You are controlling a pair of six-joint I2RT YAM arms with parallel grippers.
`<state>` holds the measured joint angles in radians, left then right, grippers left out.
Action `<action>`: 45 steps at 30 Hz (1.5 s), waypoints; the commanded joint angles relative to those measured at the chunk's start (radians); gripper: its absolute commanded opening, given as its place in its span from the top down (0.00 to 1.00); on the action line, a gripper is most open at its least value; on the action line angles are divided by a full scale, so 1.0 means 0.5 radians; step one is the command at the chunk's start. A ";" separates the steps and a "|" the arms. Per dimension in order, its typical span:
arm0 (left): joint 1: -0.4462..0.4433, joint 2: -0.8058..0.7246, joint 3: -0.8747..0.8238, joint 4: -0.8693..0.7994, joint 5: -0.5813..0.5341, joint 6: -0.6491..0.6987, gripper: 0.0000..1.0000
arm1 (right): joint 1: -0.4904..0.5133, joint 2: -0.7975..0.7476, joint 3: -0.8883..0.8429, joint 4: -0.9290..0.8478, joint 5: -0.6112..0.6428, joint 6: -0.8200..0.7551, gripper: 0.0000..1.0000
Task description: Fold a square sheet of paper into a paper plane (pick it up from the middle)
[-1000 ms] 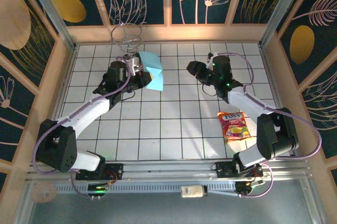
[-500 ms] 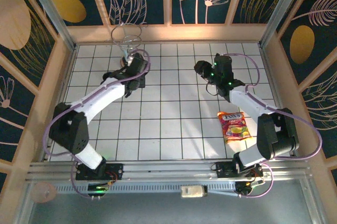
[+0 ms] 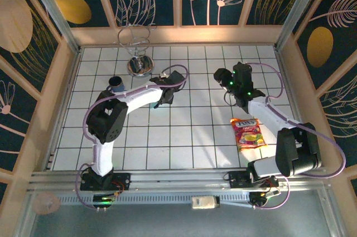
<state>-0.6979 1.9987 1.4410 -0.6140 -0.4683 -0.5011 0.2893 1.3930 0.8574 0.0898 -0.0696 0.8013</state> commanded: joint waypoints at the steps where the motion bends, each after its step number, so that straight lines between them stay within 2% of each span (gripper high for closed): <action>1: 0.002 -0.005 -0.013 0.167 0.358 -0.069 0.74 | -0.015 -0.046 -0.036 -0.058 0.064 0.040 0.48; 9: 0.083 -0.161 -0.164 0.509 0.915 -0.107 0.47 | 0.030 0.073 0.012 -0.095 -0.052 0.006 0.48; 15: 0.268 -0.458 -0.501 0.869 1.266 -0.228 0.33 | 0.286 0.310 0.161 -0.044 -0.110 -0.033 0.52; 25: 0.675 -0.875 -1.183 1.239 1.320 -0.506 0.11 | 0.732 1.003 0.631 0.155 -0.482 0.069 0.74; 30: 0.814 -0.989 -1.404 1.402 1.384 -0.611 0.05 | 0.837 1.345 0.941 0.069 -0.576 0.060 0.78; 36: 0.846 -1.006 -1.437 1.427 1.427 -0.584 0.03 | 0.857 1.556 1.156 -0.096 -0.601 0.008 0.79; 45: 0.844 -0.935 -1.383 1.456 1.537 -0.533 0.02 | 0.828 1.578 1.038 -0.364 -0.582 -0.207 0.79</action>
<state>-0.2802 1.5177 0.7246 0.0792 0.2592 -0.7792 0.7124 2.1689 1.4033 -0.0154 -0.3508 0.7586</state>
